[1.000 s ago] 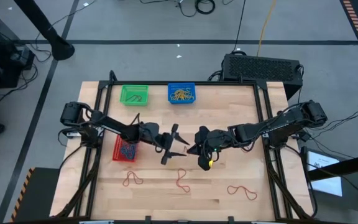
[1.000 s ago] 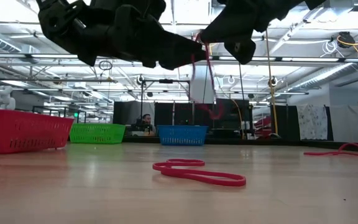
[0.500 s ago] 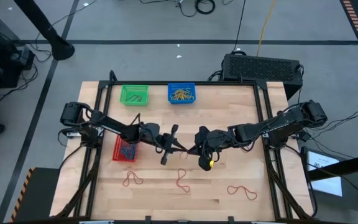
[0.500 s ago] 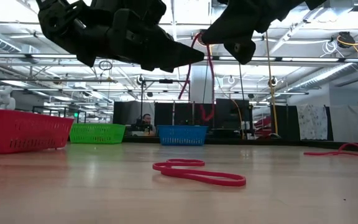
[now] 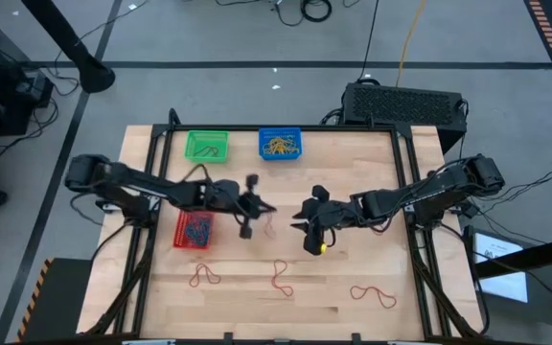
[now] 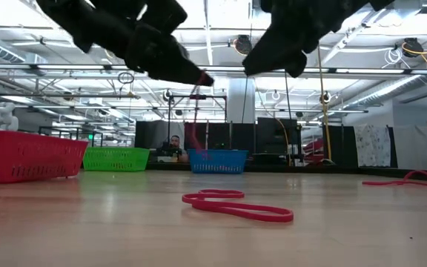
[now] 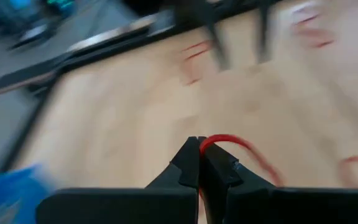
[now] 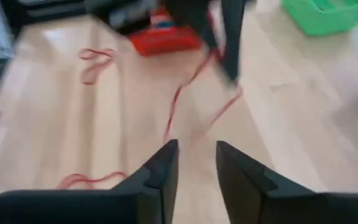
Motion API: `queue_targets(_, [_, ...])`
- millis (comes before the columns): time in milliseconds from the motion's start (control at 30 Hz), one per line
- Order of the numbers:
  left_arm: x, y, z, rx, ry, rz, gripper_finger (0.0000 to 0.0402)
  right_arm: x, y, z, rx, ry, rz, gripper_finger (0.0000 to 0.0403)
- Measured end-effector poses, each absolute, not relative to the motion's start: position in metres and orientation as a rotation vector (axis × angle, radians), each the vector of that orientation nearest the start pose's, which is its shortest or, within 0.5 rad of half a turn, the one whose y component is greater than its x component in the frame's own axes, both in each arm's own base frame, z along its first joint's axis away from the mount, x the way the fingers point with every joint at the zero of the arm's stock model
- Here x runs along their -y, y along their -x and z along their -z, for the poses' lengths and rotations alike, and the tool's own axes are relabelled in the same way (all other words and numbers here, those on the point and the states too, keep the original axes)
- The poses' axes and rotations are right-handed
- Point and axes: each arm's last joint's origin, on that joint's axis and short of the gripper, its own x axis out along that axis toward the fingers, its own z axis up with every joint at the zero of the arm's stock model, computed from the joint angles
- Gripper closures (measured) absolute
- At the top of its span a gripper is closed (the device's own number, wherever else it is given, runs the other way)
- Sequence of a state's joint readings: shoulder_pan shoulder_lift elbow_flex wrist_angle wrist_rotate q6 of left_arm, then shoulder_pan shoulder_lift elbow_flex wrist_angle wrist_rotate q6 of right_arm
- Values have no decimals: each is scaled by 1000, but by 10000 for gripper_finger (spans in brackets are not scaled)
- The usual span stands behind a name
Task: Sort rubber bands into baskets
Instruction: Put the red rubber band into the green bin
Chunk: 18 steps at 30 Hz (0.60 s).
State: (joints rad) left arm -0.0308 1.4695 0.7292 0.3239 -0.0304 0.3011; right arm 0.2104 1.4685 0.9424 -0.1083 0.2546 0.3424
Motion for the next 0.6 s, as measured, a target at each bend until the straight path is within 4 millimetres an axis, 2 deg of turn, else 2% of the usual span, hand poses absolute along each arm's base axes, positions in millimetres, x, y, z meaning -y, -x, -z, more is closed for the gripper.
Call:
queue_targets(133, [-12, -280, -227, -500, -363, -158, 400, -57, -304, -235, -635, -215, 176, 282])
queue_targets(300, [-40, -253, -242, -595, -402, -390, 401, -59, -304, -236, -627, -223, 185, 278])
queue_targets(600, [-104, -217, -238, -816, -352, -715, 401, -59, -304, -235, -636, -212, 200, 280])
